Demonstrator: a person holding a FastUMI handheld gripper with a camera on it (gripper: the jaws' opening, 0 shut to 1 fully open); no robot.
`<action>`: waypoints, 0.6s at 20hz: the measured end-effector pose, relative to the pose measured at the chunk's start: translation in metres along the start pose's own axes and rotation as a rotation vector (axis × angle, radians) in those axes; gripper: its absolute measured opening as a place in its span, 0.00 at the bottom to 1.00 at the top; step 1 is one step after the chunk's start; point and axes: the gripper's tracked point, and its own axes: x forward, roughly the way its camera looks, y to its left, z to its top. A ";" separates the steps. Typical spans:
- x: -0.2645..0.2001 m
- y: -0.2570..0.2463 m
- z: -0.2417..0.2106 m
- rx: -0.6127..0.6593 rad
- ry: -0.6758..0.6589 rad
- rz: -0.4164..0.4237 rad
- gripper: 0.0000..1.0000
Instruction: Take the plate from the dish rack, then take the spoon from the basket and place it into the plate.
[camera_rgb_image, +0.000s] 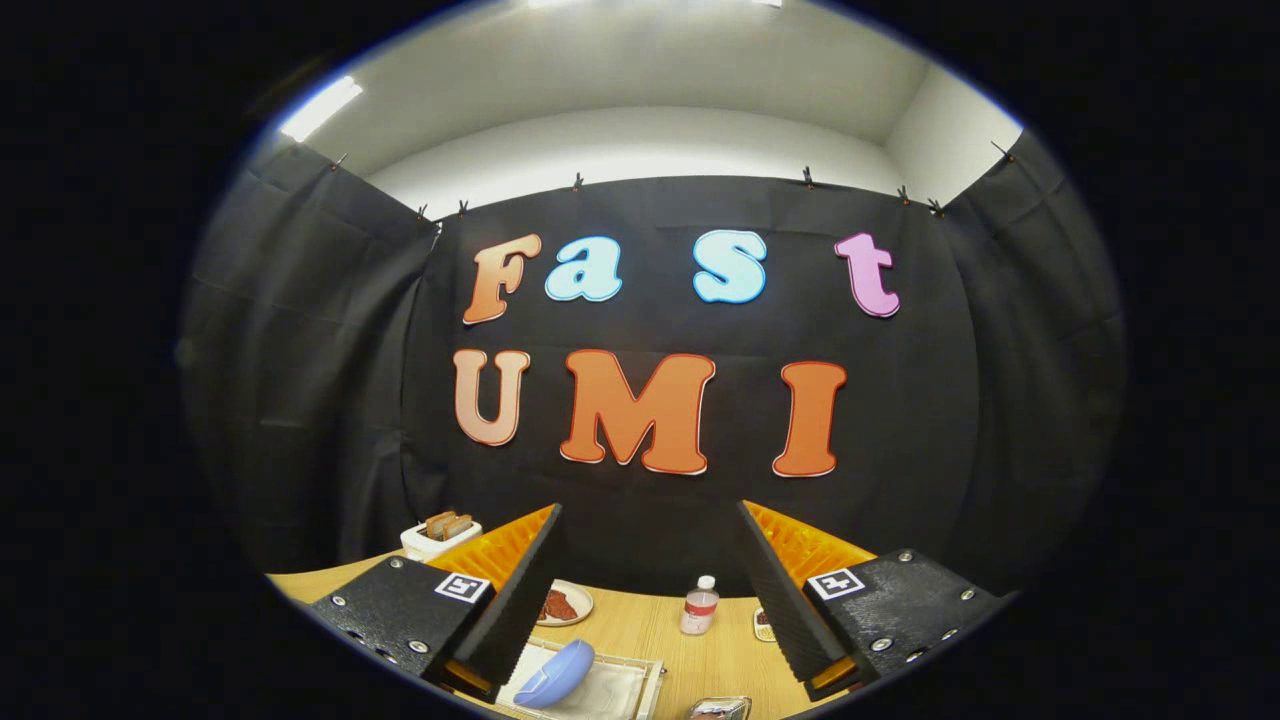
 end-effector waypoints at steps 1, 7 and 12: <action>0.001 0.002 -0.008 0.002 0.024 0.004 0.99; 0.010 0.018 -0.062 0.065 0.199 0.026 0.99; 0.016 0.038 -0.122 0.140 0.410 0.048 1.00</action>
